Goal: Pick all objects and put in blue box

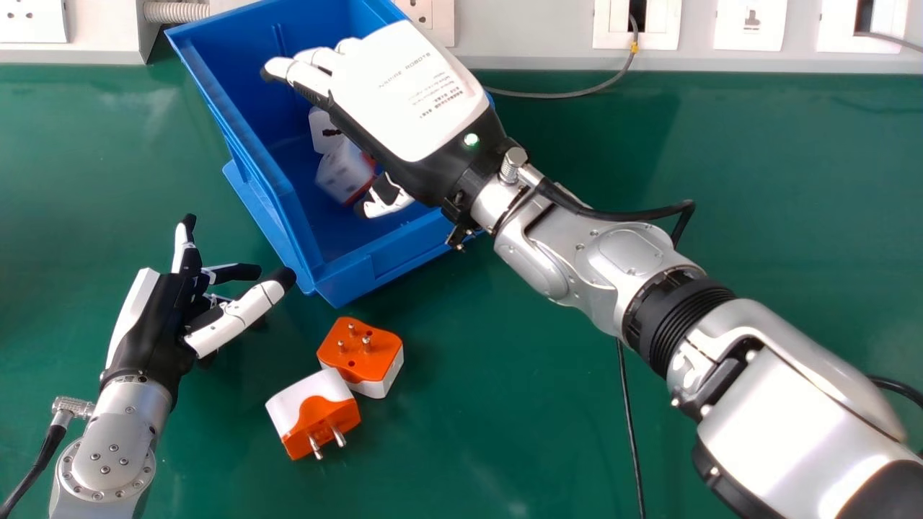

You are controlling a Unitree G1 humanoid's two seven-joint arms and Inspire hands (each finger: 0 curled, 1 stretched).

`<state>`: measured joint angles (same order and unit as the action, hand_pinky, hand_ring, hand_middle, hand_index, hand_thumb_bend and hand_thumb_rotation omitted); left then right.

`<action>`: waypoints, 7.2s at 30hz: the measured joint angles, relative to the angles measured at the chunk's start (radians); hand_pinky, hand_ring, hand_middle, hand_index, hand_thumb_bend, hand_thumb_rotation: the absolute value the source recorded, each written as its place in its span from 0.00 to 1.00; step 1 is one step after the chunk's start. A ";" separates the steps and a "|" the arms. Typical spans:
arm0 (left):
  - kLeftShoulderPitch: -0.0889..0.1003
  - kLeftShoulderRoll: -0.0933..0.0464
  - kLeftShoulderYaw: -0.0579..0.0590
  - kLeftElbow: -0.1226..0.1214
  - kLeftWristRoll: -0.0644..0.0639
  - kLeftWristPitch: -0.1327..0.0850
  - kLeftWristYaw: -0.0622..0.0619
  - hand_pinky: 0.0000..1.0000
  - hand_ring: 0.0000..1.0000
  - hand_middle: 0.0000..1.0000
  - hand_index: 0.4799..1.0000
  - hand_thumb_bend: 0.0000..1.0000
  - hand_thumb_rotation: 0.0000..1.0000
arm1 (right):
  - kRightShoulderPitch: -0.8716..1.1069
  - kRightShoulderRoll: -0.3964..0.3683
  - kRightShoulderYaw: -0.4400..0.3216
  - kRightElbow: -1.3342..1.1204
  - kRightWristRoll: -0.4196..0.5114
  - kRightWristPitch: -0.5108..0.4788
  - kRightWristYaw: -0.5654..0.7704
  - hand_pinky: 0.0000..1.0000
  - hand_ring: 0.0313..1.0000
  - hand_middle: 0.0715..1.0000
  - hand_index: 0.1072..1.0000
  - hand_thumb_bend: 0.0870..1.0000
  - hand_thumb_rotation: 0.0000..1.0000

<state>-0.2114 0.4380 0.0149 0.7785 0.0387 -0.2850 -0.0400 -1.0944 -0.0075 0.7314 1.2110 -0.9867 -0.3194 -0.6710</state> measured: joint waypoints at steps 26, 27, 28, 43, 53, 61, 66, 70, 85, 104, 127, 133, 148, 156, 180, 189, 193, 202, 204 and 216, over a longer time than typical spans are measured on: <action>0.081 0.008 0.000 -0.111 0.000 0.025 0.001 0.55 0.65 0.78 0.71 0.77 0.54 | 0.853 -0.128 -0.170 -0.811 0.272 -0.094 0.211 0.60 0.71 0.78 0.81 0.77 0.17; 0.083 0.008 0.000 -0.114 0.000 0.026 0.001 0.55 0.65 0.78 0.71 0.77 0.54 | 0.872 -0.128 -0.170 -0.832 0.274 -0.089 0.228 0.60 0.71 0.78 0.81 0.77 0.17; 0.087 0.009 0.000 -0.118 0.000 0.027 0.001 0.55 0.65 0.78 0.71 0.77 0.54 | 0.893 -0.128 -0.170 -0.850 0.275 -0.085 0.245 0.60 0.71 0.78 0.81 0.77 0.17; 0.097 0.007 0.000 -0.143 0.000 0.049 0.000 0.55 0.65 0.78 0.71 0.76 0.54 | 0.958 -0.154 -0.183 -0.890 0.270 -0.058 0.348 0.59 0.70 0.77 0.80 0.78 0.18; 0.097 0.007 0.000 -0.146 0.000 0.053 0.000 0.55 0.65 0.78 0.71 0.77 0.54 | 0.959 -0.154 -0.184 -0.894 0.270 -0.041 0.376 0.57 0.68 0.76 0.80 0.78 0.18; 0.098 0.006 0.000 -0.148 0.000 0.054 0.000 0.55 0.65 0.78 0.71 0.77 0.54 | 0.972 -0.153 -0.167 -0.939 0.249 -0.009 0.425 0.59 0.69 0.76 0.78 0.79 0.18; 0.100 0.005 0.000 -0.151 0.000 0.056 0.000 0.55 0.65 0.78 0.71 0.77 0.54 | 1.016 -0.160 -0.126 -1.016 0.221 0.009 0.491 0.58 0.68 0.75 0.76 0.80 0.18; 0.101 0.004 0.000 -0.154 0.000 0.058 0.000 0.55 0.65 0.78 0.71 0.77 0.54 | 1.031 -0.173 -0.093 -1.054 0.197 0.022 0.561 0.56 0.68 0.76 0.74 0.80 0.19; 0.103 0.002 0.000 -0.165 0.000 0.073 0.000 0.56 0.66 0.78 0.71 0.76 0.53 | 1.018 -0.199 -0.074 -1.087 0.196 0.032 0.732 0.59 0.71 0.77 0.71 0.81 0.19; 0.105 0.000 0.000 -0.171 -0.001 0.079 0.001 0.54 0.65 0.75 0.64 0.70 0.46 | 0.939 -0.168 -0.115 -1.112 0.196 0.004 0.652 0.63 0.75 0.79 0.72 0.82 0.19; 0.113 -0.005 0.000 -0.188 0.007 0.086 0.018 0.53 0.61 0.69 0.57 0.73 0.48 | 0.824 -0.152 -0.059 -0.930 0.151 -0.136 0.552 0.66 0.76 0.77 0.69 0.82 0.19; 0.110 -0.005 -0.001 -0.190 0.008 0.094 0.018 0.53 0.60 0.69 0.59 0.71 0.44 | 0.735 -0.150 -0.020 -0.786 0.126 -0.157 0.576 0.66 0.75 0.77 0.69 0.81 0.18; 0.103 -0.007 -0.002 -0.185 0.022 0.099 0.021 0.57 0.64 0.71 0.60 0.69 0.42 | 0.588 -0.113 0.058 -0.548 0.059 -0.235 0.437 0.66 0.76 0.75 0.69 0.77 0.17; 0.101 -0.007 -0.002 -0.181 0.022 0.099 0.021 0.58 0.64 0.71 0.59 0.67 0.41 | 0.585 -0.109 0.062 -0.541 0.059 -0.235 0.430 0.67 0.76 0.75 0.69 0.76 0.17; 0.089 -0.007 -0.002 -0.160 0.009 0.084 -0.003 0.56 0.66 0.76 0.65 0.75 0.50 | 0.669 -0.082 0.061 -0.795 0.084 0.126 0.833 0.52 0.61 0.63 0.62 0.63 0.04; 0.090 0.000 -0.002 -0.155 0.008 0.076 -0.004 0.56 0.66 0.76 0.66 0.76 0.52 | 0.700 -0.114 0.044 -0.728 0.110 0.019 0.650 0.41 0.48 0.50 0.53 0.54 0.01; 0.089 0.000 -0.002 -0.154 0.008 0.076 -0.004 0.56 0.66 0.77 0.66 0.77 0.52 | 0.700 -0.115 0.044 -0.726 0.113 0.001 0.648 0.40 0.46 0.48 0.52 0.52 0.01; 0.088 0.000 -0.002 -0.153 0.008 0.076 -0.004 0.56 0.67 0.77 0.67 0.77 0.53 | 0.700 -0.116 0.038 -0.720 0.115 -0.017 0.648 0.37 0.40 0.44 0.50 0.49 0.00; 0.087 0.000 -0.002 -0.152 0.008 0.076 -0.004 0.57 0.67 0.77 0.67 0.77 0.53 | 0.700 -0.116 0.036 -0.720 0.115 -0.018 0.648 0.37 0.40 0.44 0.50 0.48 0.00; 0.086 0.000 -0.002 -0.151 0.007 0.076 -0.004 0.57 0.67 0.77 0.67 0.77 0.53 | 0.722 -0.116 0.001 -0.754 0.129 -0.039 0.633 0.34 0.40 0.44 0.50 0.46 0.00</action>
<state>-0.1249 0.4378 0.0133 0.6273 0.0459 -0.2085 -0.0441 -0.3727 -0.1235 0.7328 0.4573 -0.8579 -0.3584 -0.0380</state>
